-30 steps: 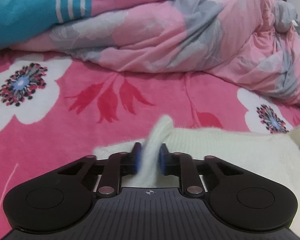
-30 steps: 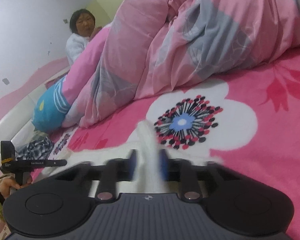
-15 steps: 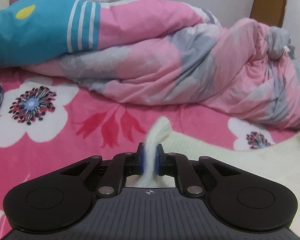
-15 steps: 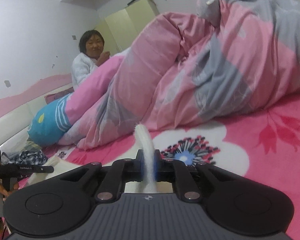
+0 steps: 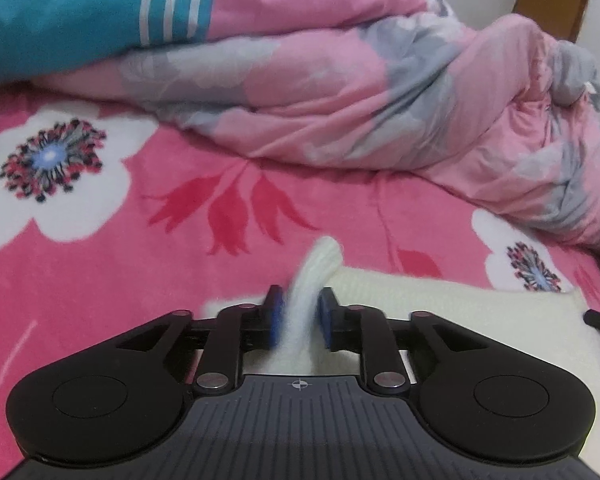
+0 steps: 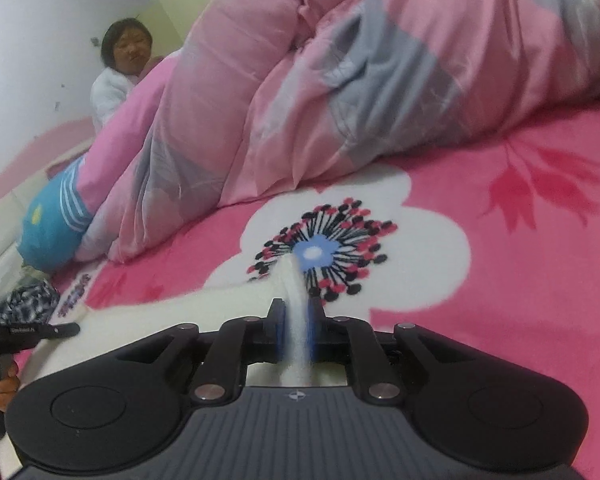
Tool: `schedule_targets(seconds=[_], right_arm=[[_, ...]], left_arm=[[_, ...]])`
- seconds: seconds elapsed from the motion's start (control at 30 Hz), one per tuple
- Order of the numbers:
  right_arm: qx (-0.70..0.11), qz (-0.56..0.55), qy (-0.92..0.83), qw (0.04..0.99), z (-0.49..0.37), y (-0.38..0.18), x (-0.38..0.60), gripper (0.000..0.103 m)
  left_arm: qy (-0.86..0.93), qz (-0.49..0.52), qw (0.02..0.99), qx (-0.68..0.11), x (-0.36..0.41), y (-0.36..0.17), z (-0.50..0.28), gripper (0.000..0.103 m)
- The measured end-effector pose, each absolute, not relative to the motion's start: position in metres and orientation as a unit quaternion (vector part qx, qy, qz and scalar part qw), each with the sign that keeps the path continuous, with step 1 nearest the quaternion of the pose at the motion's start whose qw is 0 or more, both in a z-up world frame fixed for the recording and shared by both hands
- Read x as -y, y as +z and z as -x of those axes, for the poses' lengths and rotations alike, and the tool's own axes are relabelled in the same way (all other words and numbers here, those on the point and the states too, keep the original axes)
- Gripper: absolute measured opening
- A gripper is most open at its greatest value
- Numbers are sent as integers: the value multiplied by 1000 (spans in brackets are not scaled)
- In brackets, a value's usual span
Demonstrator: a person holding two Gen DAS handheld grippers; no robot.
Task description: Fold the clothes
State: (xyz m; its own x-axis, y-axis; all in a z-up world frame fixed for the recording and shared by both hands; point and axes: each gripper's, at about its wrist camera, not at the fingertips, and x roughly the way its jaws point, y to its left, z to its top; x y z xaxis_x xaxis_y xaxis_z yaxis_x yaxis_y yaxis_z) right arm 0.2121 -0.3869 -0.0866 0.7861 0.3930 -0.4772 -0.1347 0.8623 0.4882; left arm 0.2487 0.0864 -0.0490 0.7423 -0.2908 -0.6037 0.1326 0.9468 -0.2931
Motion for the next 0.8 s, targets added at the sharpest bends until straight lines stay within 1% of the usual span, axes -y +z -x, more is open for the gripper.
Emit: schedule_targets(seconds=[0.07, 0.1, 0.2, 0.27, 0.37, 0.47, 0.6, 0.8], right_arm=[[-284, -220, 123, 925, -204, -82, 393, 36], [-279, -219, 112, 928, -199, -80, 396, 36], [-261, -205, 95, 939, -184, -61, 399, 36], [-246, -188, 89, 947, -173, -47, 397, 37], [-231, -102, 144, 957, -169, -18, 357, 37], [-244, -13, 216, 945, -184, -4, 295, 38], [-255, 93, 295, 916, -214, -9, 209, 37], [-277, 198, 352, 872, -248, -33, 113, 33]], left_arm=[[-109, 132, 929, -327, -92, -41, -240, 27], [-107, 141, 932, -318, -94, -35, -236, 28], [-111, 151, 943, -275, -99, -16, -215, 36], [-110, 138, 948, -263, -96, -9, -205, 37], [-116, 129, 944, -280, -85, -16, -204, 38], [-97, 119, 945, -288, -76, -34, -209, 37], [-88, 138, 943, -290, -83, -47, -213, 37], [-104, 200, 926, -303, -104, -56, -219, 37]])
